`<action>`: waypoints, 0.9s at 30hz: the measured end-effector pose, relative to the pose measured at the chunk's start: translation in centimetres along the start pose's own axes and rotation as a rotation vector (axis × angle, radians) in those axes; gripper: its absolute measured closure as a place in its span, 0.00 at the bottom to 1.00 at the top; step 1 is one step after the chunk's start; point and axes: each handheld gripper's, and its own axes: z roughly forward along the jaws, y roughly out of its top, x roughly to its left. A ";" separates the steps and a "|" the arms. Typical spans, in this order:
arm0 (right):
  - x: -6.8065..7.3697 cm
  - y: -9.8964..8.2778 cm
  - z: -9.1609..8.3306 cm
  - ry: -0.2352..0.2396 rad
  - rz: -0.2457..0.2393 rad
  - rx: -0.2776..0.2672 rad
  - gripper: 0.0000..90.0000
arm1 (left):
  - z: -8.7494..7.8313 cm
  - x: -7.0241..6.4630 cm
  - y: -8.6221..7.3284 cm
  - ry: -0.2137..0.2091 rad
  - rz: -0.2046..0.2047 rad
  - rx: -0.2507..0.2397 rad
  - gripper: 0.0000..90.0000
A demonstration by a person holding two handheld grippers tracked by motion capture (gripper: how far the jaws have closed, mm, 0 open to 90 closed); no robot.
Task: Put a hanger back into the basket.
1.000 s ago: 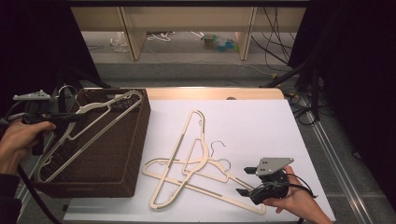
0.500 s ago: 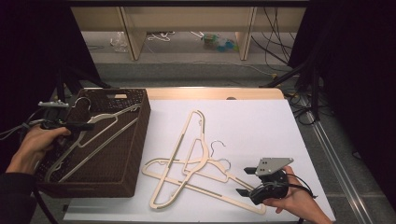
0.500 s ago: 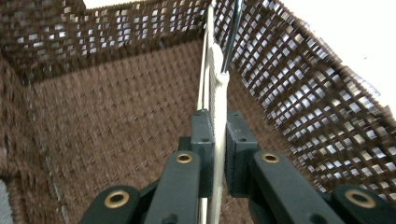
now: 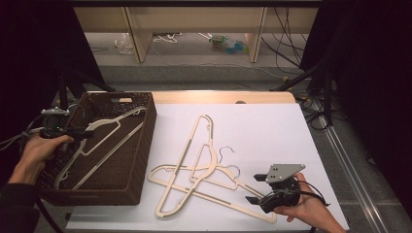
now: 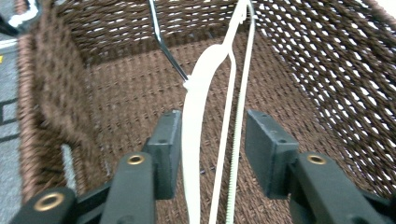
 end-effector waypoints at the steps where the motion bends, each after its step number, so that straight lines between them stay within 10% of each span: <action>1: 0.0 0.0 0.0 0.000 0.000 0.000 0.30 | -0.1 0.0 -0.1 0.002 -0.007 -0.003 0.62; 6: 0.0 0.0 0.1 0.004 0.004 -0.002 0.30 | -1.4 -1.0 -0.1 0.014 -0.068 -0.112 0.44; 7: 0.0 0.0 0.1 0.003 0.004 -0.001 0.30 | -1.7 -0.5 0.2 0.009 0.050 -0.141 0.42; 8: 0.0 0.0 0.2 0.002 0.005 0.001 0.30 | -2.3 -1.5 0.0 0.039 -0.055 -0.149 0.42; 16: 0.0 0.0 0.3 0.011 0.007 -0.001 0.30 | -4.8 -7.2 -0.1 -0.003 0.015 -0.247 0.37; 27: 0.0 -0.1 0.5 0.014 0.016 -0.004 0.30 | -5.1 -15.1 -1.9 -0.199 0.053 -0.397 0.34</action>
